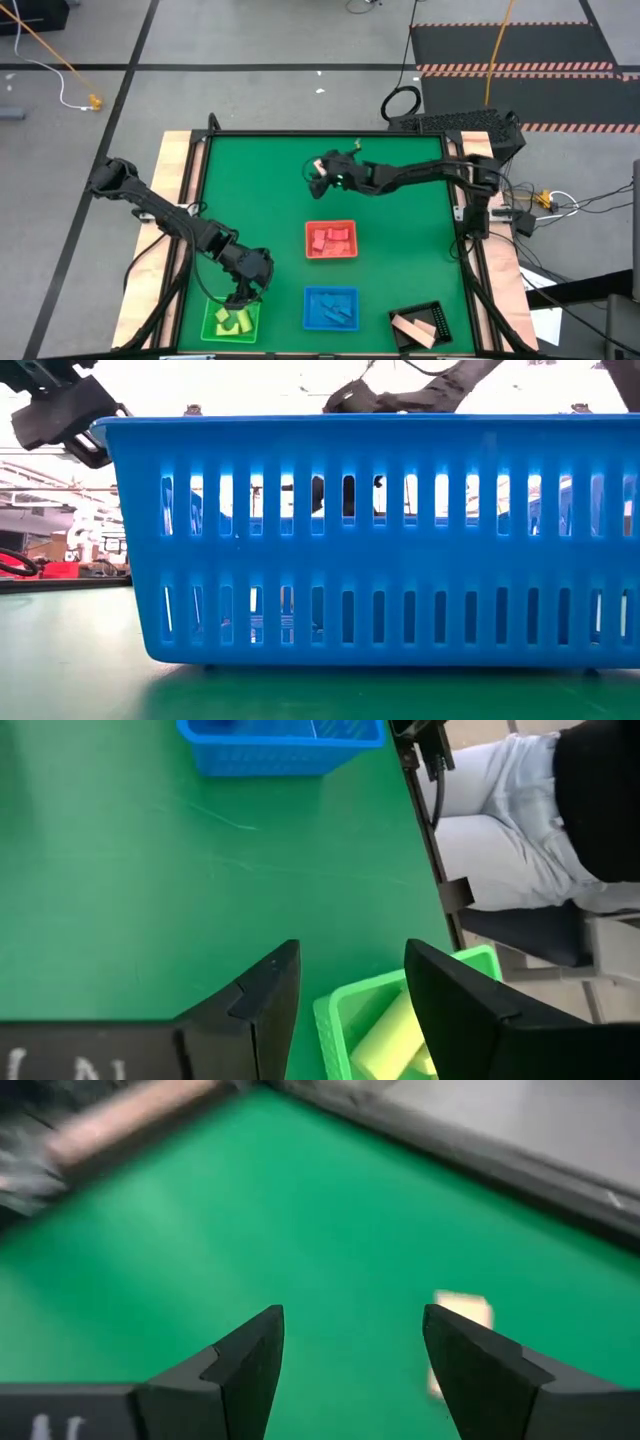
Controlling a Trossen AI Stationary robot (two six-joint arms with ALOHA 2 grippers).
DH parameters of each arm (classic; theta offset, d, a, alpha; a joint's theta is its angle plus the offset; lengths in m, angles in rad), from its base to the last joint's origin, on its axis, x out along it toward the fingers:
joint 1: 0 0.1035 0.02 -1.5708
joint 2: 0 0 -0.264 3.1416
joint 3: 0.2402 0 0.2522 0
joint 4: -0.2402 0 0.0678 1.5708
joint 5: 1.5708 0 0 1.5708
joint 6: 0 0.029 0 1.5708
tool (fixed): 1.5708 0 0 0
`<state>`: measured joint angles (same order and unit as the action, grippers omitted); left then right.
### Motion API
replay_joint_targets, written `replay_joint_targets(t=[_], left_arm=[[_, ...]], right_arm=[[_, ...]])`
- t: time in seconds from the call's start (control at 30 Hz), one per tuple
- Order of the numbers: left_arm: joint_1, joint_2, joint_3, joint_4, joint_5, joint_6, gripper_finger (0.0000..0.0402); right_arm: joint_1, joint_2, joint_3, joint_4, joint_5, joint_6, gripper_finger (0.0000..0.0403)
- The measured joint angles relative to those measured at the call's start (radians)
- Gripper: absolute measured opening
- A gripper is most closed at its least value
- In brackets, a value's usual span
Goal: Sort & place blocks by color
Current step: Put the brown block into the black bin
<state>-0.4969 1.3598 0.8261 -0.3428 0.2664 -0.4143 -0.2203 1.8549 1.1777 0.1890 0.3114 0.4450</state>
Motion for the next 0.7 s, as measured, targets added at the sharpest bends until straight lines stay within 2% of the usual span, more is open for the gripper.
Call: replay_joint_targets(t=[0.13, 0.2, 0.37, 0.57, 0.7], left_arm=[[0.0, 0.0, 0.0, 0.0, -0.007, 0.01, 0.0184], [0.0, 0.0, 0.0, -0.001, -0.007, 0.025, 0.0184], [0.0, 0.0, 0.0, -0.003, -0.007, 0.043, 0.0184], [-0.002, 0.0, 0.0, -0.004, -0.008, 0.058, 0.0184], [-0.002, 0.0, 0.0, -0.001, -0.008, 0.086, 0.0184]], right_arm=[[-0.027, 0.092, 0.166, -0.29, 0.0, 0.047, 0.0231], [-0.038, 0.131, 0.224, -0.365, -0.002, 0.055, 0.0231], [-0.07, 0.168, 0.254, -0.378, -0.08, 0.05, 0.0236], [-0.114, 0.17, 0.254, -0.396, -0.056, 0.069, 0.0275], [-0.133, 0.17, 0.254, -0.403, -0.159, 0.113, 0.0295]])
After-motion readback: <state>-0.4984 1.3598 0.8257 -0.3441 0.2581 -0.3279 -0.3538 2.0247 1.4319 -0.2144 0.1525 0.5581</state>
